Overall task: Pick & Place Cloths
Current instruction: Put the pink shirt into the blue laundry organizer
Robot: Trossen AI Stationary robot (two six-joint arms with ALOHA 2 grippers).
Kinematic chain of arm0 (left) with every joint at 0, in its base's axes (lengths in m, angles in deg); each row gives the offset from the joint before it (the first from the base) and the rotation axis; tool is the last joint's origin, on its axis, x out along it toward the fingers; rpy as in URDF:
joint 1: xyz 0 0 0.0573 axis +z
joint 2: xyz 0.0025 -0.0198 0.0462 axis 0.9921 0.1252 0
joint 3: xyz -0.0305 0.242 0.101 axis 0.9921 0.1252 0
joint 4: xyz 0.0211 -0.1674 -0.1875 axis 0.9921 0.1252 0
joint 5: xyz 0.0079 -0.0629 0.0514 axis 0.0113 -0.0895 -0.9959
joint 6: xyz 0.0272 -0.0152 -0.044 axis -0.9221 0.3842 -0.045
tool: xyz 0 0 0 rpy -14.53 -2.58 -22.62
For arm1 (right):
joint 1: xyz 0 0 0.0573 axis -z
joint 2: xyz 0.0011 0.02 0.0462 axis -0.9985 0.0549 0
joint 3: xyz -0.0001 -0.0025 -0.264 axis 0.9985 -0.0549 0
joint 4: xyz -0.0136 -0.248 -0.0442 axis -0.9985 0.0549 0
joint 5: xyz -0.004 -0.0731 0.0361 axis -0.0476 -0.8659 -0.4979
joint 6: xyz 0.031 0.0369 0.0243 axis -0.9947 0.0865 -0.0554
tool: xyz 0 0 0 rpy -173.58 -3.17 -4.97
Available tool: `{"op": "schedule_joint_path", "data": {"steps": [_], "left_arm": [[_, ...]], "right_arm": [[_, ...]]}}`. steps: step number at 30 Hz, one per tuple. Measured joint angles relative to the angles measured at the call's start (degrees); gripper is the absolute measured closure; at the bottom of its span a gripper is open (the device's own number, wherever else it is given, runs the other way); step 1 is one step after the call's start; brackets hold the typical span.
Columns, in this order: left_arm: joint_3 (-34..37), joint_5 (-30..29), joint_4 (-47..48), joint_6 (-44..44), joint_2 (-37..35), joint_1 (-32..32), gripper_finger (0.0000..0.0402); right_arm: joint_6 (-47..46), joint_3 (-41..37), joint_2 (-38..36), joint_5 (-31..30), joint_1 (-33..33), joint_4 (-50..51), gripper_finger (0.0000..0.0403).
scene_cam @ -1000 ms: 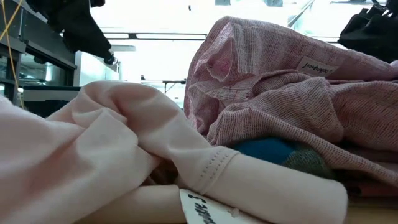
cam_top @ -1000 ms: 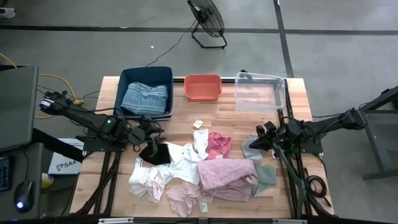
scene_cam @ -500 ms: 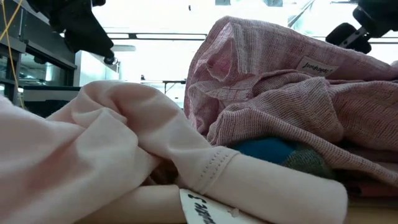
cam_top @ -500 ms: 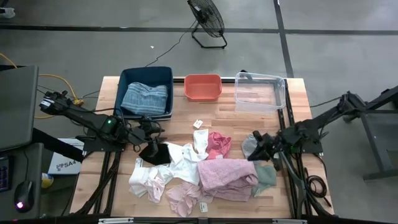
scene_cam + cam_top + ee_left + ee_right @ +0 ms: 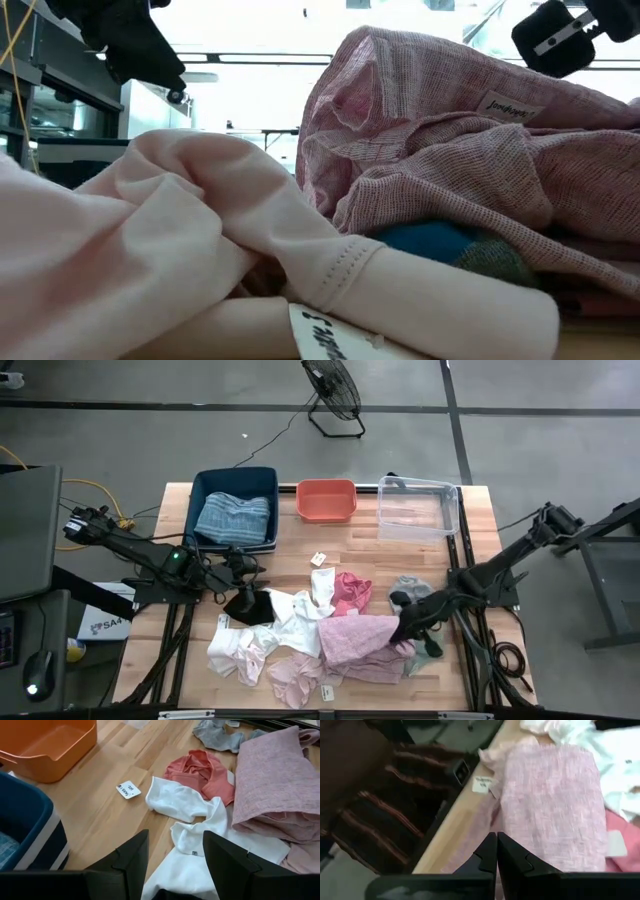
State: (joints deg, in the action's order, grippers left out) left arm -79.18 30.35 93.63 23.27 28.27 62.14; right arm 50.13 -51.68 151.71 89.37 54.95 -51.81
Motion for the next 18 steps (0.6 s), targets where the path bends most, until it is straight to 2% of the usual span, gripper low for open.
{"op": "schedule_joint_path", "data": {"steps": [5, 8, 11, 15, 18], "left_arm": [[0.00, 0.00, -0.01, -0.01, 0.00, 0.00, 0.0220], [-0.02, 0.01, -0.01, 0.01, 0.00, 0.00, 0.0220], [-0.02, 0.02, -0.01, 0.01, 0.00, 0.00, 0.0220], [-0.04, 0.02, -0.01, 0.01, 0.00, 0.00, 0.0220], [-0.04, 0.04, -0.01, 0.01, 0.00, 0.00, 0.0220]], "right_arm": [[-1.04, 6.44, 4.18, -0.29, 0.00, 10.42, 0.0398], [-1.28, 9.08, 6.40, -0.82, 0.00, 14.89, 0.0377], [-1.31, 10.36, 7.78, -3.38, 0.00, 16.73, 0.0333], [-1.31, 10.65, 8.71, -7.08, 0.27, 17.65, 0.0255], [-1.33, 10.65, 8.97, -5.89, 1.02, 17.67, 0.0190]]}}
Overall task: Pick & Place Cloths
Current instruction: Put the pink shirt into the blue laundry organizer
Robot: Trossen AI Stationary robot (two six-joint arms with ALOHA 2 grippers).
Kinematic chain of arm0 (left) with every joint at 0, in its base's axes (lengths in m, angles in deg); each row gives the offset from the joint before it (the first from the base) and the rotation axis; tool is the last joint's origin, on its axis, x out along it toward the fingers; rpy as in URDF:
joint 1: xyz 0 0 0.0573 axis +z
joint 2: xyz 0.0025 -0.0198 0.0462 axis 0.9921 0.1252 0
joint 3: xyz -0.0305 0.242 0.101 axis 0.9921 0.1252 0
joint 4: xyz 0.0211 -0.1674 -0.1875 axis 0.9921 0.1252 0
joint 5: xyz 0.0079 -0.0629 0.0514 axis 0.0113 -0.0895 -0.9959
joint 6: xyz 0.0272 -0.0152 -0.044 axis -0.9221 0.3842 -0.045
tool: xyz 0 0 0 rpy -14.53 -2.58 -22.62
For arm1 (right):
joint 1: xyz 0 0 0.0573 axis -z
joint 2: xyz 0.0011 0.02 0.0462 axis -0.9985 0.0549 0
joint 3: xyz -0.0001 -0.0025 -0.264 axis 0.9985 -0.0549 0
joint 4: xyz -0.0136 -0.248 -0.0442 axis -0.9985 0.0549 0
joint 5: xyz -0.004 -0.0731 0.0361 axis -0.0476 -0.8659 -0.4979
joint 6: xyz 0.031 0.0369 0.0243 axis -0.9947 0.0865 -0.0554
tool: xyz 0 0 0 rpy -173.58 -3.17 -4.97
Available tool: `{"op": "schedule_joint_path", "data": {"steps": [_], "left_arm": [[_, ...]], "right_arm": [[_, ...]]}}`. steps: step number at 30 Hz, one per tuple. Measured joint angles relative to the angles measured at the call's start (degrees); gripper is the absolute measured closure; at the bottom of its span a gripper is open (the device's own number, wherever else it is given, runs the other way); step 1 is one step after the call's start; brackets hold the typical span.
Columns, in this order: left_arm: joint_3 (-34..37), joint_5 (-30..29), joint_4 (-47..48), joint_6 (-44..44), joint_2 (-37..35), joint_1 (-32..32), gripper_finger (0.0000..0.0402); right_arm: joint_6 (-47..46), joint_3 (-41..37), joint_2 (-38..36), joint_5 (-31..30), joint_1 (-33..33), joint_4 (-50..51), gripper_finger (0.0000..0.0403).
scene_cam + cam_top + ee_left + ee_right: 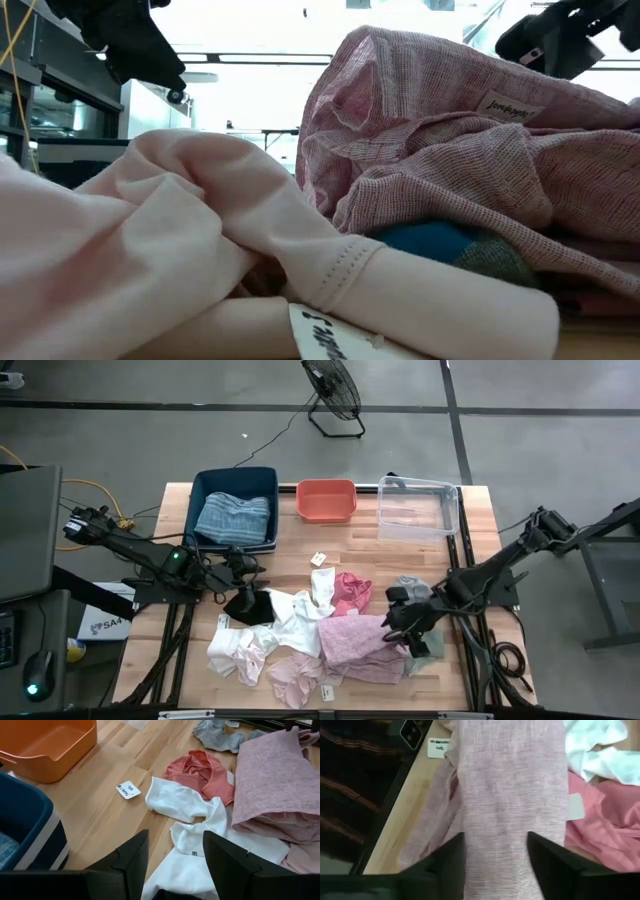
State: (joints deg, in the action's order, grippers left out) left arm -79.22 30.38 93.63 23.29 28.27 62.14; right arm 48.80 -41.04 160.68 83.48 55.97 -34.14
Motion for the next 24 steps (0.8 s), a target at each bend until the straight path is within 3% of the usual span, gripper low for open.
{"op": "schedule_joint_path", "data": {"steps": [5, 9, 20, 24], "left_arm": [[0.00, 0.01, -0.07, 0.00, 0.00, 0.00, 0.0220], [0.00, 0.03, -0.09, 0.02, 0.00, 0.02, 0.0220], [0.00, 0.18, -0.57, 0.02, 0.00, 0.02, 0.0220], [0.00, 0.16, -0.55, 0.02, 0.00, 0.02, 0.0220]], "right_arm": [[-0.55, 0.00, 0.06, 5.87, 0.14, -0.40, 0.0095], [0.72, 0.02, 1.72, 5.74, -1.68, -1.23, 0.0055], [12.17, 0.04, 12.24, -4.82, -5.14, -1.84, 0.0062], [14.23, 0.09, 15.75, -5.81, -4.97, -1.53, 0.0062]]}}
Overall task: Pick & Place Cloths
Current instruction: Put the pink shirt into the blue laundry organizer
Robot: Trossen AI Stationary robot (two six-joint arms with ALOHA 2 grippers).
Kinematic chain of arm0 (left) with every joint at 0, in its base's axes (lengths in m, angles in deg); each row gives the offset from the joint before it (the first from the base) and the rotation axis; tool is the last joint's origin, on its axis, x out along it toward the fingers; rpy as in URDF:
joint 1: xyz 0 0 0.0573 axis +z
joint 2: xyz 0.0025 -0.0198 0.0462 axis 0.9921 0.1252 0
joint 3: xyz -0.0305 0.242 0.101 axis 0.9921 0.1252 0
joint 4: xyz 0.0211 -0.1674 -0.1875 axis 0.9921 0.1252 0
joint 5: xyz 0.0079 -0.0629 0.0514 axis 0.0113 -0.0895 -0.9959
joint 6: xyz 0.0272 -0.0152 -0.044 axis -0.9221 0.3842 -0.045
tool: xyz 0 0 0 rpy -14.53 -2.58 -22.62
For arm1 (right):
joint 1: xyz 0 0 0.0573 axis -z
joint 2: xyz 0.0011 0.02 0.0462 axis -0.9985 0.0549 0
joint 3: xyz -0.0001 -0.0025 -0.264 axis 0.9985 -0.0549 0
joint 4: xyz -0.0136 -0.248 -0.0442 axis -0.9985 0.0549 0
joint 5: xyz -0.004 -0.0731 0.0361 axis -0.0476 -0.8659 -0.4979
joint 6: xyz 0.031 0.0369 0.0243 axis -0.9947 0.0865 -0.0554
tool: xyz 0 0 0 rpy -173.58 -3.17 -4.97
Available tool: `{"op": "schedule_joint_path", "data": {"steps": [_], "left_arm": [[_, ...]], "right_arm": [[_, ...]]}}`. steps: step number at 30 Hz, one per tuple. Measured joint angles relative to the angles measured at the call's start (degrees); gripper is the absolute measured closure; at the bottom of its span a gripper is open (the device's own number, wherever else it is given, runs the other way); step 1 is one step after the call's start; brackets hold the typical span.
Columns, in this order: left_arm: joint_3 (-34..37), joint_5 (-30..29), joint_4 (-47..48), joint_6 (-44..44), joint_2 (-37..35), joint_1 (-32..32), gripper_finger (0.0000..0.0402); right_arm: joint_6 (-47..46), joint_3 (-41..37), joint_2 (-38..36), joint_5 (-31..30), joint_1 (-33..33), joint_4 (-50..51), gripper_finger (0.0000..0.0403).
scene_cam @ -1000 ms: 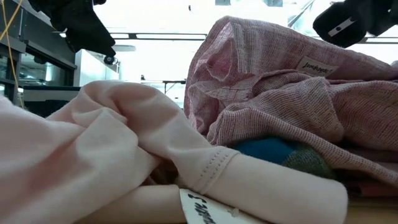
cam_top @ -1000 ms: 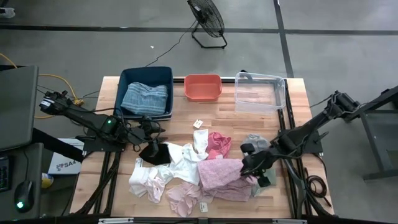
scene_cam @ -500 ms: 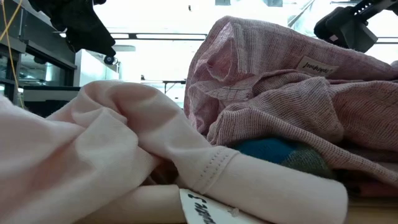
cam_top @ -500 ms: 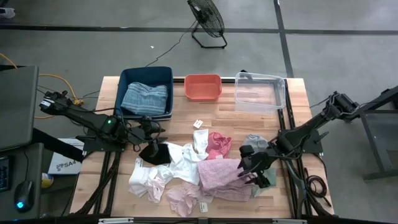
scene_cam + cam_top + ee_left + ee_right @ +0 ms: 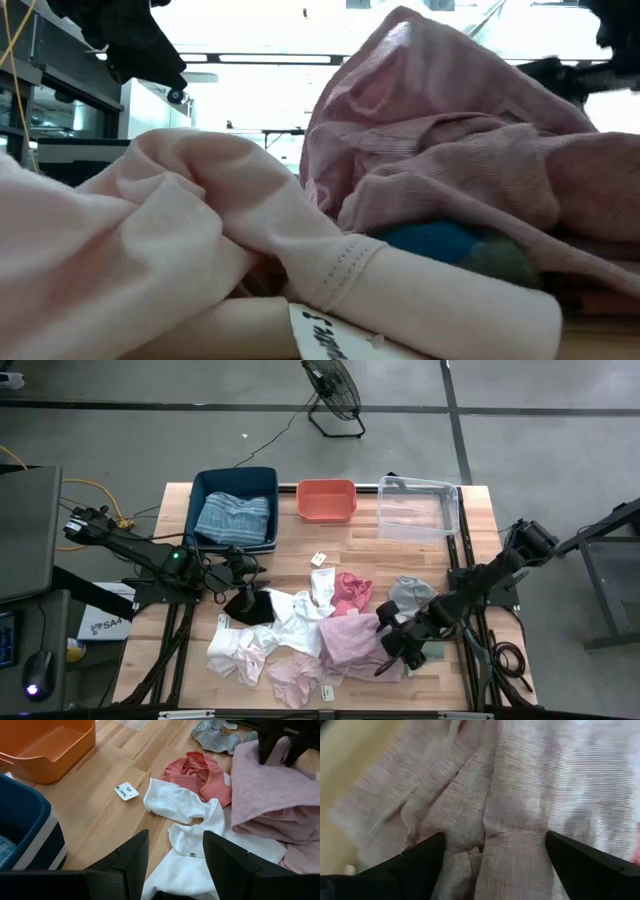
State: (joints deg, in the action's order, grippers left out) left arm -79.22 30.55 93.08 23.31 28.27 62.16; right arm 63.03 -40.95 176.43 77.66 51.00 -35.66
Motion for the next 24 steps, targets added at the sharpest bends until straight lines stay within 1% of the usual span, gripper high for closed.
{"op": "schedule_joint_path", "data": {"steps": [8, 13, 16, 18, 20, 24], "left_arm": [[0.00, -0.01, 0.02, 0.00, 0.01, 0.00, 0.0220], [0.00, -0.02, 0.03, 0.00, 0.00, 0.00, 0.0220], [0.00, -0.02, 0.00, 0.15, 0.02, 0.00, 0.0220], [0.00, -0.03, -0.01, 0.17, 0.02, 0.00, 0.0220], [0.00, -0.07, -0.08, 0.17, 0.01, 0.00, 0.0220], [0.00, -0.20, -0.15, 0.17, 0.02, 0.00, 0.0220]], "right_arm": [[1.84, 0.31, 6.73, 0.79, 1.76, 1.02, 0.0070], [0.02, 0.42, 8.72, 3.20, 3.23, 1.77, 0.0102], [-2.58, 0.42, 9.19, 5.34, 4.23, 2.00, 0.0137], [-4.11, 0.42, 9.22, 6.41, 4.75, 2.10, 0.0167], [-5.12, 0.39, 9.28, 7.37, 5.14, 2.12, 0.0200], [-5.75, 0.31, 9.18, 9.65, 5.25, 1.78, 0.0280]]}}
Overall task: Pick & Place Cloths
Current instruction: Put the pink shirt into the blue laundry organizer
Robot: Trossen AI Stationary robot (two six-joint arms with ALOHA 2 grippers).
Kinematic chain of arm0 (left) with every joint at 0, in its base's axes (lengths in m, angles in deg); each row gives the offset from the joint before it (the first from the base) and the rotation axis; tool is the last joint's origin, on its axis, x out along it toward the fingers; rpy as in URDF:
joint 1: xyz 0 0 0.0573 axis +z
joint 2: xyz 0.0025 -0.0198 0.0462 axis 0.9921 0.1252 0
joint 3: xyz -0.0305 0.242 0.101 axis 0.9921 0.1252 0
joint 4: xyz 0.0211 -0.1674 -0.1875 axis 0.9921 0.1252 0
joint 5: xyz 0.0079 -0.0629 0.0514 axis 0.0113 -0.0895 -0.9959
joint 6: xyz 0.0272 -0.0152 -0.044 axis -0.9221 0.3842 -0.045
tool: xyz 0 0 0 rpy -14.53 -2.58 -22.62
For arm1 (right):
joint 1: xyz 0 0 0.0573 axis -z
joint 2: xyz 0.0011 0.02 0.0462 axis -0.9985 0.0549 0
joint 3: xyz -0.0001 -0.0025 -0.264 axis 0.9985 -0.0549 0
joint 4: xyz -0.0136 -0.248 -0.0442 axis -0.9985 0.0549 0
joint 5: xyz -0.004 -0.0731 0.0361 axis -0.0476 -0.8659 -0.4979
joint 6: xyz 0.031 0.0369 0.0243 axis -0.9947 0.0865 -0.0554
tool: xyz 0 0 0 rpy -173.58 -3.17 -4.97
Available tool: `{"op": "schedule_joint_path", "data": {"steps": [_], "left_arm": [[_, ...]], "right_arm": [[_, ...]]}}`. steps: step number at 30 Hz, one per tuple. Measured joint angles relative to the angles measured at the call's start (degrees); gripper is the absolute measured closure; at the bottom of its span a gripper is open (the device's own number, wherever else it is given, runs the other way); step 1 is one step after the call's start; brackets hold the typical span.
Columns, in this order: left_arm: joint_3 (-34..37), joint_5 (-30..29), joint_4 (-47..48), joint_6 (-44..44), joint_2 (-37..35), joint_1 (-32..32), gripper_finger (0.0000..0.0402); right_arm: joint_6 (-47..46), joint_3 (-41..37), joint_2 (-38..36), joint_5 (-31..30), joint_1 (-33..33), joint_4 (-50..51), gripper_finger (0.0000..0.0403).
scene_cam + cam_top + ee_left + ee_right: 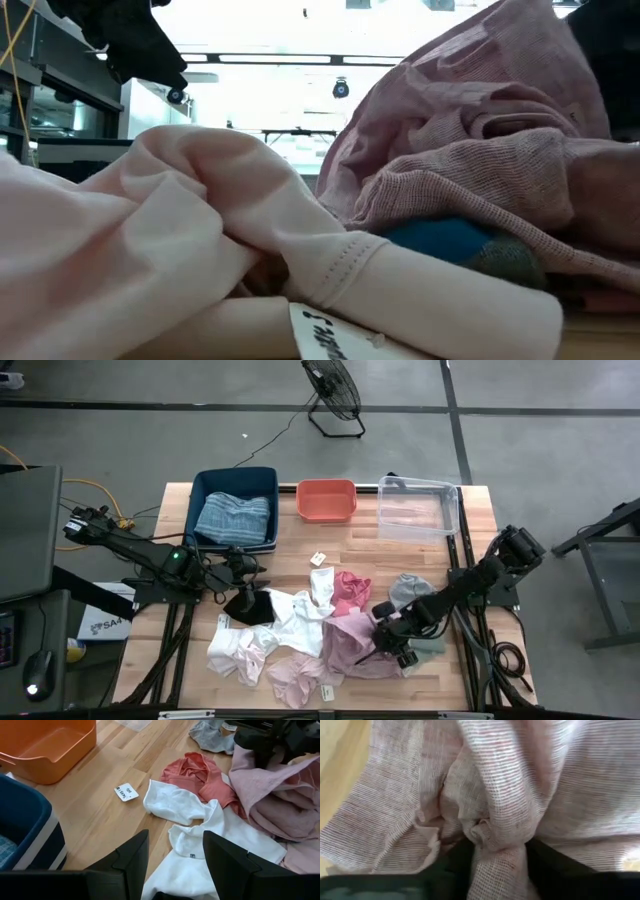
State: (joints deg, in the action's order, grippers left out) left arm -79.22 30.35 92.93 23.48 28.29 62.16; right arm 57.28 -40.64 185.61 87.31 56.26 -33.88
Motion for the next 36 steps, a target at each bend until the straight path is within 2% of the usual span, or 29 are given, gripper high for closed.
{"op": "schedule_joint_path", "data": {"steps": [5, 14, 21, 29, 36], "left_arm": [[0.00, 0.00, -0.07, 0.00, 0.00, 0.00, 0.0220], [-0.02, 0.02, -0.13, -0.04, 0.00, 0.00, 0.0220], [-0.02, 0.02, -0.17, -0.07, 0.00, 0.00, 0.0220], [-0.02, 0.07, -0.74, -0.23, 0.00, 0.00, 0.0220], [-0.02, 0.22, -3.54, -1.38, 0.00, 0.00, 0.0220]], "right_arm": [[-2.03, -0.45, -1.95, 3.25, 0.27, -0.30, 0.0372], [-6.28, -0.75, -11.44, 4.97, 0.12, 0.67, 0.0372], [-6.27, -0.68, -20.85, 0.09, 0.12, -0.02, 0.0372], [-5.47, -0.64, -30.11, -9.57, 0.23, -3.12, 0.0372], [3.00, -0.49, -35.07, -19.51, 0.38, -12.11, 0.0372]]}}
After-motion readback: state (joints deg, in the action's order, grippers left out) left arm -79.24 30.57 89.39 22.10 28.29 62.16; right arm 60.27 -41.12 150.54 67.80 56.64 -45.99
